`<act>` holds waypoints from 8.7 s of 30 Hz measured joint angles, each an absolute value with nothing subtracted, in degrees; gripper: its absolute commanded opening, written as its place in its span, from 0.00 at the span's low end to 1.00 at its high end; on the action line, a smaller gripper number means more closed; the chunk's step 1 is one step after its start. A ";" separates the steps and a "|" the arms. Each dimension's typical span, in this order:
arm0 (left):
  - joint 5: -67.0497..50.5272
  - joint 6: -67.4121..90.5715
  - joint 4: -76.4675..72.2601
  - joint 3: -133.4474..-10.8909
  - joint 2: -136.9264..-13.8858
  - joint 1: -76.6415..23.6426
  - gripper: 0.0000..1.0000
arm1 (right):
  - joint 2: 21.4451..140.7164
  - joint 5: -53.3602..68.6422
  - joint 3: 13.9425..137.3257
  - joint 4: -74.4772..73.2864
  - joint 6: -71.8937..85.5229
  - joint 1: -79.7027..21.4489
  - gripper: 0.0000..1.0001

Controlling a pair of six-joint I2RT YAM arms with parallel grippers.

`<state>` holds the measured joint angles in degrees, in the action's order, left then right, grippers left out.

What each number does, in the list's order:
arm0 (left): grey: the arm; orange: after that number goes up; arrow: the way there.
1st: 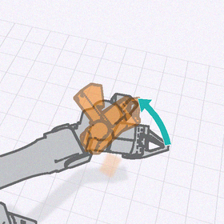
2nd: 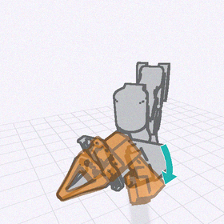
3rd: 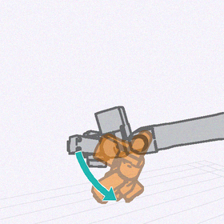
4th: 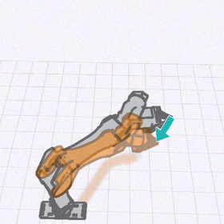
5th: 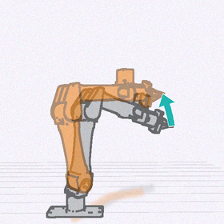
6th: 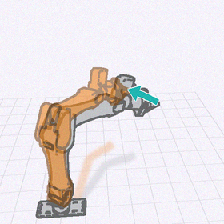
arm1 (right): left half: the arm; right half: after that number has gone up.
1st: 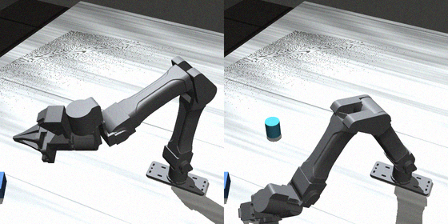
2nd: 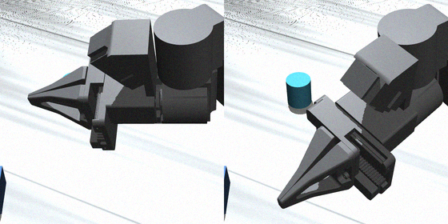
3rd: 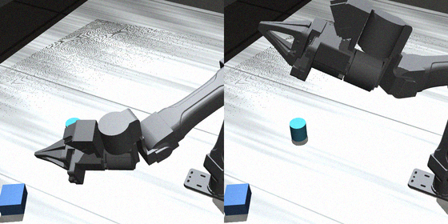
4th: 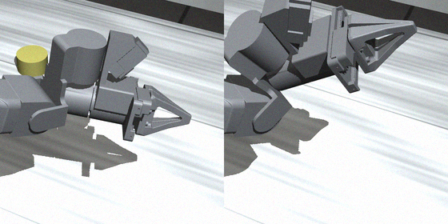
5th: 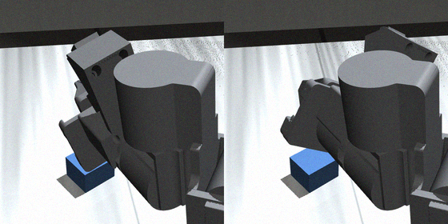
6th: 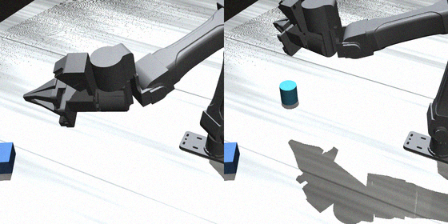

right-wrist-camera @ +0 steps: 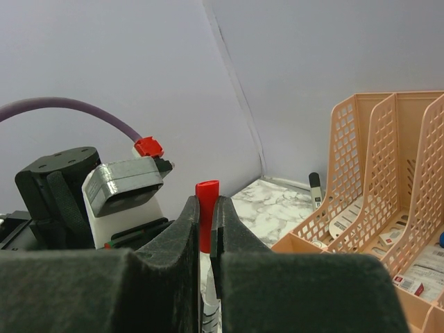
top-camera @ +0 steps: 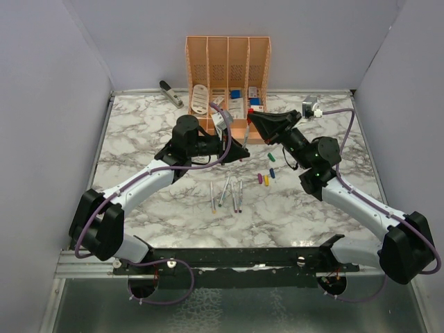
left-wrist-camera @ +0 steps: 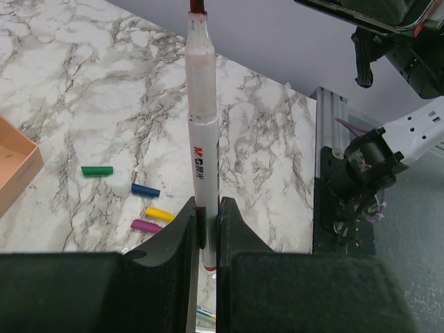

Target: Insert the pens into the pen caps

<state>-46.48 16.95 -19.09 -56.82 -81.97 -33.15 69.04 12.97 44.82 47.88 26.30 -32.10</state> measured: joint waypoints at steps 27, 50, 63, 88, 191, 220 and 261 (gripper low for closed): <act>-45.65 16.97 -20.60 -56.77 -81.43 -33.15 0.00 | 69.38 13.89 44.82 48.05 27.38 -32.10 0.01; -43.72 18.02 -20.93 -57.19 -78.41 -33.10 0.00 | 70.59 17.54 44.82 49.06 28.27 -32.18 0.01; -40.10 19.14 -20.01 -58.57 -77.80 -33.12 0.00 | 72.99 19.49 47.57 49.21 28.03 -32.49 0.01; -33.30 16.08 -14.74 -59.53 -76.05 -32.38 0.00 | 75.44 13.34 50.15 46.30 23.68 -36.03 0.20; -26.46 15.99 22.81 -52.14 -81.54 -14.83 0.52 | 85.93 -15.97 56.80 -15.84 28.23 -39.70 0.72; -14.74 17.91 24.99 -51.77 -89.78 -32.49 0.48 | 84.73 -18.76 56.07 -18.65 31.70 -39.81 0.70; 0.49 17.96 31.66 -60.99 -99.72 -37.71 0.36 | 84.73 -19.14 56.07 -18.65 28.77 -39.81 0.67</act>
<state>0.49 17.96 31.66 -60.99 -99.72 -37.71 84.73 -19.14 56.07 -18.65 28.77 -39.81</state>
